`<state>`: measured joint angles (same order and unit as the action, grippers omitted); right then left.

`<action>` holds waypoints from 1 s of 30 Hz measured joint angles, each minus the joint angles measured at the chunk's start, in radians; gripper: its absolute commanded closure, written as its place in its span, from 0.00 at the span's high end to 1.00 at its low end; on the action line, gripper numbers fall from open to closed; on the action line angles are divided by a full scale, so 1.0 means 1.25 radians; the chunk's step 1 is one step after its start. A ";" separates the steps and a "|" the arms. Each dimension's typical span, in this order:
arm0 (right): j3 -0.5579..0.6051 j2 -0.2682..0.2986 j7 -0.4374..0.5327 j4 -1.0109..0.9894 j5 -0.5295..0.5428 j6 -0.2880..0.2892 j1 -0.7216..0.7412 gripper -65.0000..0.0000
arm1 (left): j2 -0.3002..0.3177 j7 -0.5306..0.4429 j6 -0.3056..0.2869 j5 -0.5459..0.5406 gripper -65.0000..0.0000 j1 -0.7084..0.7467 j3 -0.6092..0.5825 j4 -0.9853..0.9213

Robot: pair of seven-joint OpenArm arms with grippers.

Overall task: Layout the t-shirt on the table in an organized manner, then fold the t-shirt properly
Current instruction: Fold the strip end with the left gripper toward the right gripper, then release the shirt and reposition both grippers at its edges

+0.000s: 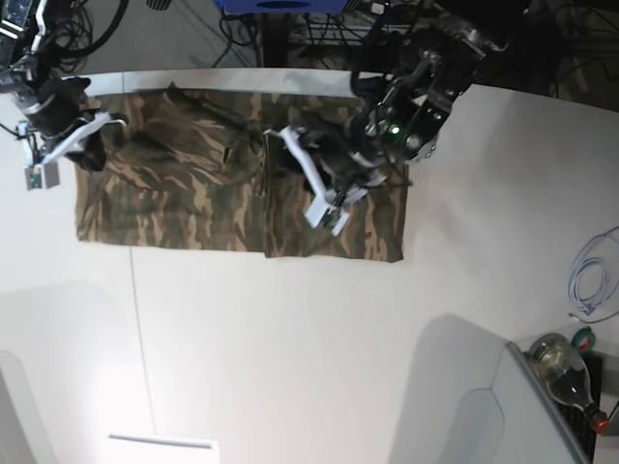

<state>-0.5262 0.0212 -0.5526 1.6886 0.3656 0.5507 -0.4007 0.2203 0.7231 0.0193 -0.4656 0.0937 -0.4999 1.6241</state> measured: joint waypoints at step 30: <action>-0.182 0.081 -0.104 -0.266 0.256 0.113 0.128 0.88 | 0.079 -0.010 -0.004 -0.001 0.00 0.180 0.352 0.065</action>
<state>-0.7544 0.1230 -0.6827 1.3560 0.6853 0.6922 -0.2401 0.3187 0.7109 0.0147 -0.4671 0.3187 -0.0593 1.7054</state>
